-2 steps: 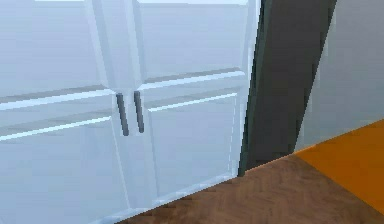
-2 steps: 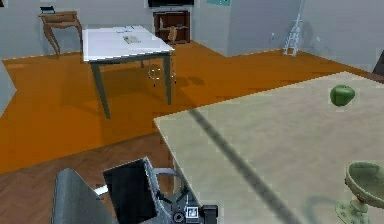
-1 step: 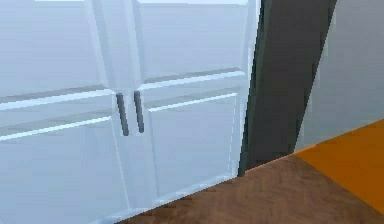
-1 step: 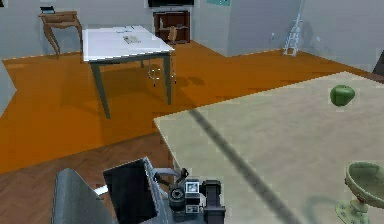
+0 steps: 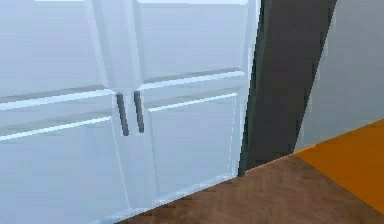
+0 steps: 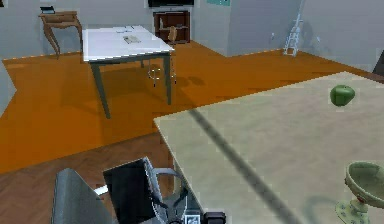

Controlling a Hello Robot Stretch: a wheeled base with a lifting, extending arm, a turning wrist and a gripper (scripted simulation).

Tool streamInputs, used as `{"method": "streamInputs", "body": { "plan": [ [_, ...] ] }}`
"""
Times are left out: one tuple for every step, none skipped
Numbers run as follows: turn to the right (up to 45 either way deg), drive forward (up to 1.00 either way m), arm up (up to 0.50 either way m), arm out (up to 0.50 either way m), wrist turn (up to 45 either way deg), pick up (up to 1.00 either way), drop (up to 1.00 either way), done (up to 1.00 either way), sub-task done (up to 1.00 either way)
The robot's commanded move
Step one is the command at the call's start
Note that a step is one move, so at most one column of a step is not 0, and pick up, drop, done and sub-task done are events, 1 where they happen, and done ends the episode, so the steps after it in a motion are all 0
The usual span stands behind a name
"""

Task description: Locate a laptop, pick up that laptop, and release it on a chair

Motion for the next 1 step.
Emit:
{"method": "streamInputs", "body": {
  "plan": [
    [0.0,0.00,0.00,0.00,0.0,0.00,0.00,1.00,0.00]
  ]
}}
